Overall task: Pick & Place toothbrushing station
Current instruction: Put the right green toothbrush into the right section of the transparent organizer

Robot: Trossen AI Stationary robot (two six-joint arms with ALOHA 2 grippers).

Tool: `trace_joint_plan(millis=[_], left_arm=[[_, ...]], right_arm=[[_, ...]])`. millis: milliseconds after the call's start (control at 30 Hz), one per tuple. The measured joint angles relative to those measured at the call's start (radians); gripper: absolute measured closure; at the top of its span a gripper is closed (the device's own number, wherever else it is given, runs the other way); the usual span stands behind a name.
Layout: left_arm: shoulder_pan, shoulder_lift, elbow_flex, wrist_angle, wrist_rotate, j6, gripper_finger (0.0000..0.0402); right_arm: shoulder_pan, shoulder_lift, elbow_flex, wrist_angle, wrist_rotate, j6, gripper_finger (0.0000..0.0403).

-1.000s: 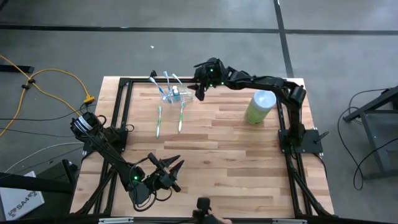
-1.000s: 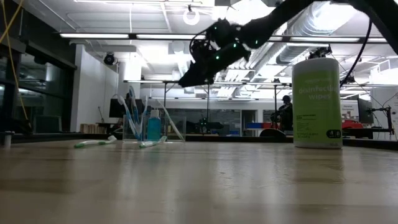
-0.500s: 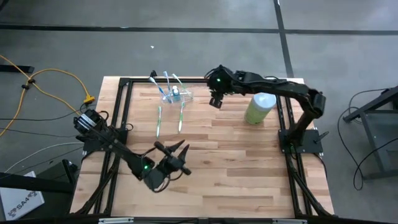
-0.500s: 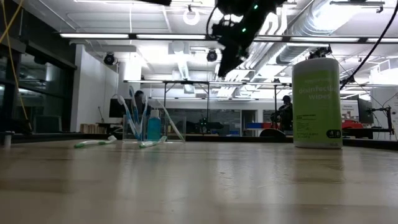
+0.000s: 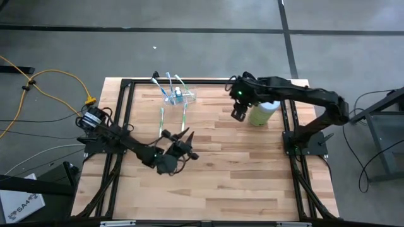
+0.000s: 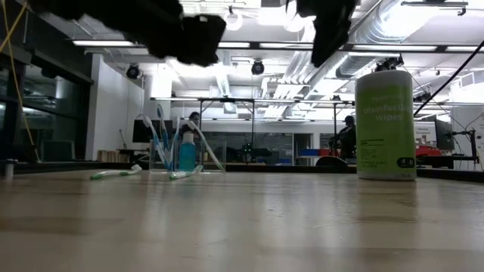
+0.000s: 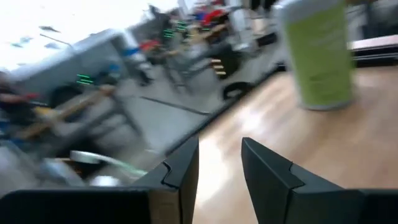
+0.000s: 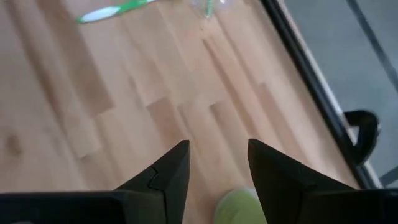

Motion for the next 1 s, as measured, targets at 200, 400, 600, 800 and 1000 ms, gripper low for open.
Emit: trace_joint_plan(millis=[200,400,600,800,1000], left_arm=[[0.144,0.000,-0.028,-0.317,0.446,-0.450,0.0286],[0.274,-0.020,-0.028,-0.526,0.583,-0.664,0.0286],[0.411,-0.111,-0.028,-0.668,0.767,-0.810,0.0286],[0.596,-0.160,-0.028,-0.821,1.018,-0.862,0.0286],[0.714,-0.159,-0.028,-0.844,1.238,-0.865,0.0286]], right_arm=[[0.104,-0.057,0.000,-0.044,0.001,0.090,0.0250],[0.190,-0.063,0.000,-0.043,0.011,0.137,0.0250],[0.245,-0.052,0.000,-0.038,0.060,0.153,0.0250],[0.274,-0.052,0.000,-0.023,0.060,0.170,0.0250],[0.297,-0.051,0.000,-0.013,0.075,0.168,0.0250]])
